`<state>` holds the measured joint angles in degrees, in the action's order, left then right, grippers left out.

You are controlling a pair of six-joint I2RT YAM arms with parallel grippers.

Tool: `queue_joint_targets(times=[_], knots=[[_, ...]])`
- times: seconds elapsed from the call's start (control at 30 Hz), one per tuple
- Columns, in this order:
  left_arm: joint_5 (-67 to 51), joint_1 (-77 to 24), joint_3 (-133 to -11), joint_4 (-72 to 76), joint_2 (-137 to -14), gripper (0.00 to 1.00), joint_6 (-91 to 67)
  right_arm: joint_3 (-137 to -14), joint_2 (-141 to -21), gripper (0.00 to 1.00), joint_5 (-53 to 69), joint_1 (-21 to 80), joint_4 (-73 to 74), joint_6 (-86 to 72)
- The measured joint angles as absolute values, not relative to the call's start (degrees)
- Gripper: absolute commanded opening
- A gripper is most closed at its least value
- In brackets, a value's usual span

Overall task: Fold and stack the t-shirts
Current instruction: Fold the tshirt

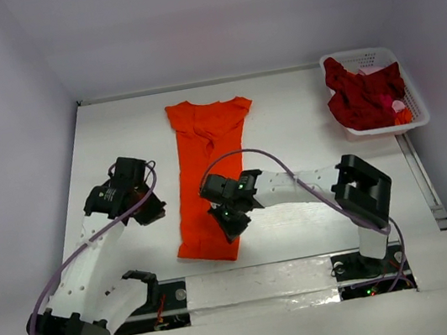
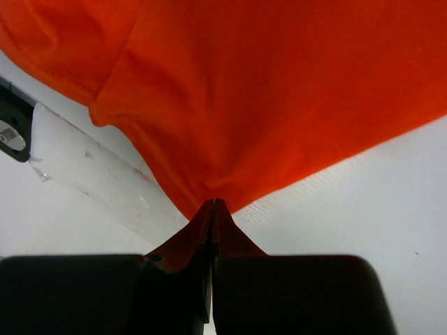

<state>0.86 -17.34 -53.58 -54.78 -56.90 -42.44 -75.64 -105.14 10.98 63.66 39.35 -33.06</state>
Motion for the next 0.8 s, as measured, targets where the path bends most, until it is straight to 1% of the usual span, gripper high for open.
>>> queue_joint_targets(times=[0.27,0.53,0.63,0.8], knots=[[1.8,-18.0,-53.6,-55.6,-56.4,0.0,-42.8,-80.5,-111.5,0.0,10.2,64.6,38.5,-33.5],[1.8,-18.4,-53.6,-56.1,-55.0,0.0,-43.2,-80.9,-112.2,0.0,9.9,64.6,37.9,-34.3],[1.8,-18.4,-53.6,-56.1,-54.8,0.0,-43.4,-80.4,-112.7,0.0,10.0,64.6,36.3,-34.7],[1.7,-18.4,-53.6,-56.5,-55.7,0.0,-43.0,-75.1,-112.6,0.0,12.3,64.4,30.5,-37.0]])
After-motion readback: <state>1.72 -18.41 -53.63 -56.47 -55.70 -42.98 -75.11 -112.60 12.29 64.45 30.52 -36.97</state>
